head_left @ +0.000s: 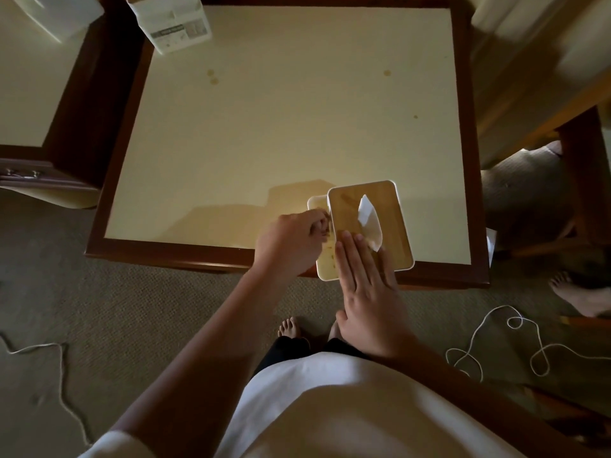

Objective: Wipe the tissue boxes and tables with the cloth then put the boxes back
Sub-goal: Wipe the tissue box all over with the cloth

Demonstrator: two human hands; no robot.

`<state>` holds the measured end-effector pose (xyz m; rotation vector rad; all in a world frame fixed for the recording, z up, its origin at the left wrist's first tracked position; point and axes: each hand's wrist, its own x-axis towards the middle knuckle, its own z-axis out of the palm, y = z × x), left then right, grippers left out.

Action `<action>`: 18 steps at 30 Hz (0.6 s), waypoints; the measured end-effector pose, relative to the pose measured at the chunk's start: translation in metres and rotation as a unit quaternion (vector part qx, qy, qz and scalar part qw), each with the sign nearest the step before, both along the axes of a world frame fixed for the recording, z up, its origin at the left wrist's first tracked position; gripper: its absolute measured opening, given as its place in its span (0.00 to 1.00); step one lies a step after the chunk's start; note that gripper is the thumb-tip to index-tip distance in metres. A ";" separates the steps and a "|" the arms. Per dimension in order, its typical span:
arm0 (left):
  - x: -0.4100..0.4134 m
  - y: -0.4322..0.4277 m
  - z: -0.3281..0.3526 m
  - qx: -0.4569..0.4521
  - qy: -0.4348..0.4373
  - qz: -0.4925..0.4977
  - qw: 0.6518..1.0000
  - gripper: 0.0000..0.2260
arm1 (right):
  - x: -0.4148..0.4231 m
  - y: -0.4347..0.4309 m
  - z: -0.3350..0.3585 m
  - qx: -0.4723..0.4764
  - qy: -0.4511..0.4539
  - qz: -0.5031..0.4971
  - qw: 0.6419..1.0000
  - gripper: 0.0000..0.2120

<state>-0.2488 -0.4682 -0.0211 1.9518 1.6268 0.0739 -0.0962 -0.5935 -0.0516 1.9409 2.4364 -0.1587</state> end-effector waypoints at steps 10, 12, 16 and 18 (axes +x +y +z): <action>-0.041 -0.009 0.016 0.040 -0.390 0.237 0.889 0.07 | 0.000 -0.001 -0.003 0.004 0.002 -0.010 1.000 0.54; -0.040 -0.008 0.013 0.026 -0.420 0.220 0.880 0.08 | -0.001 -0.001 -0.003 0.006 0.003 -0.012 1.000 0.54; -0.023 -0.010 0.012 0.027 -0.410 0.162 0.897 0.10 | -0.002 0.000 -0.001 0.011 0.003 -0.012 1.000 0.53; -0.014 -0.008 0.009 0.038 -0.333 0.135 0.932 0.12 | -0.003 0.000 -0.001 0.006 -0.002 -0.014 1.000 0.53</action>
